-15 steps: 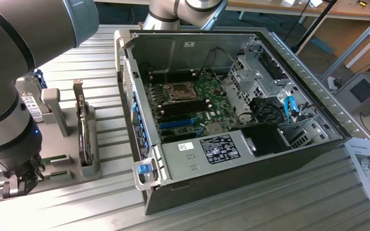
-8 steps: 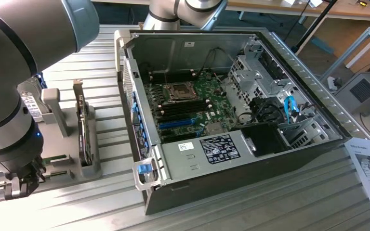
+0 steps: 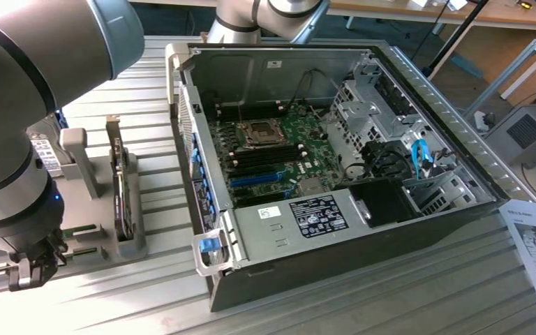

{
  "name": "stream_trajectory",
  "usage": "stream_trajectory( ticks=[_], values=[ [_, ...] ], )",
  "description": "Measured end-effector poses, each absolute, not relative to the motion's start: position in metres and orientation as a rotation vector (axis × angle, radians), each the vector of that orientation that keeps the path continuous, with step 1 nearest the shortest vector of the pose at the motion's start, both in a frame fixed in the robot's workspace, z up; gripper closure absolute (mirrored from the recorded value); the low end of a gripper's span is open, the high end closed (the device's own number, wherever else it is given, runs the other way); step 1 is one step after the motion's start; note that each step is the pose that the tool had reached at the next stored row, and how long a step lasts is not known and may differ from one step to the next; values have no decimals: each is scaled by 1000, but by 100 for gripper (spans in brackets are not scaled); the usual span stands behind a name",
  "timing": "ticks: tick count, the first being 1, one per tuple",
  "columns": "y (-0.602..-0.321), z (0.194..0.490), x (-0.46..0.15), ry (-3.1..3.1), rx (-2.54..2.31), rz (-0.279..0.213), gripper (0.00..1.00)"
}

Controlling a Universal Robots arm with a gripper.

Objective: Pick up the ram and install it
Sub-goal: 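Pick up the ram and move it above insertion slot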

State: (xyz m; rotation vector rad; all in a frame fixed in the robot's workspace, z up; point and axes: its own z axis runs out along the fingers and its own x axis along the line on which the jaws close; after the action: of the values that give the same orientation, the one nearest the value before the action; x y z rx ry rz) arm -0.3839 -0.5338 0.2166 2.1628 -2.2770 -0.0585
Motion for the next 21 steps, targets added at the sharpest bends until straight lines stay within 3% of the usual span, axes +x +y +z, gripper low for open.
stream_trajectory(
  ticks=[21],
  values=[
    [-532,214,-384,-2277,2163,-58,76]
  ],
)
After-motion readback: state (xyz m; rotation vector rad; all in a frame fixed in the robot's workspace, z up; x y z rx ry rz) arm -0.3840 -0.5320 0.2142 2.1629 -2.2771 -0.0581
